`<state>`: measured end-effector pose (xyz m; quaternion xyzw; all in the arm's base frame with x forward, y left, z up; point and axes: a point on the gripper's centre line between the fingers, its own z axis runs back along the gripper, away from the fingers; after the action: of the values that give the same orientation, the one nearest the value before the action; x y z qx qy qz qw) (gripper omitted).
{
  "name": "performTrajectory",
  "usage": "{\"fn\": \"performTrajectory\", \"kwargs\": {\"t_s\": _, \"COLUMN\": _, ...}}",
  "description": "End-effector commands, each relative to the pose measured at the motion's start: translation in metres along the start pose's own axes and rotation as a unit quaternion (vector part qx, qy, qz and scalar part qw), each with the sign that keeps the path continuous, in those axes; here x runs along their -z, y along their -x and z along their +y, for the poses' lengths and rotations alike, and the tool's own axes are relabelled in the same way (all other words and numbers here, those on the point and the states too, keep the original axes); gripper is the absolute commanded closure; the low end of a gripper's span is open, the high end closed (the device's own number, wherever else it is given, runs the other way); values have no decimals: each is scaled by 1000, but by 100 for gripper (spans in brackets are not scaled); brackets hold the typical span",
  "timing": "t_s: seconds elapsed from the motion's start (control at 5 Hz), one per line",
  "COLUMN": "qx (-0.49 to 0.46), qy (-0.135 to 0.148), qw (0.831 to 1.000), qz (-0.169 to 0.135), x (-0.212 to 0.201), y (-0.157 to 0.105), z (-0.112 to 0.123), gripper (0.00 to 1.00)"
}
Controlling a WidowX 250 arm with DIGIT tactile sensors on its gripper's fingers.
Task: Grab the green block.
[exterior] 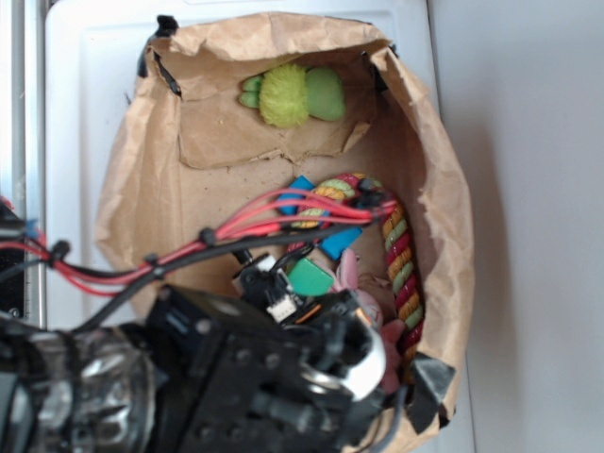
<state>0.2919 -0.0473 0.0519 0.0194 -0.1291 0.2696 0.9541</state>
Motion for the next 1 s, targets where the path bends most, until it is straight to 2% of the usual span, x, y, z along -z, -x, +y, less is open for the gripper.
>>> {"fn": "performTrajectory", "kwargs": {"t_s": 0.0, "qx": -1, "qy": 2, "qw": 1000, "qz": -26, "x": -6, "y": -21, "z": 5, "gripper": 0}}
{"fn": "performTrajectory", "kwargs": {"t_s": 0.2, "qx": -10, "qy": -31, "qw": 999, "qz": -33, "x": 6, "y": -28, "z": 8, "gripper": 0}}
{"fn": "performTrajectory", "kwargs": {"t_s": 0.6, "qx": -19, "qy": -46, "qw": 998, "qz": -33, "x": 10, "y": -33, "z": 14, "gripper": 0}}
{"fn": "performTrajectory", "kwargs": {"t_s": 0.8, "qx": -28, "qy": -50, "qw": 998, "qz": -32, "x": 11, "y": -33, "z": 14, "gripper": 100}}
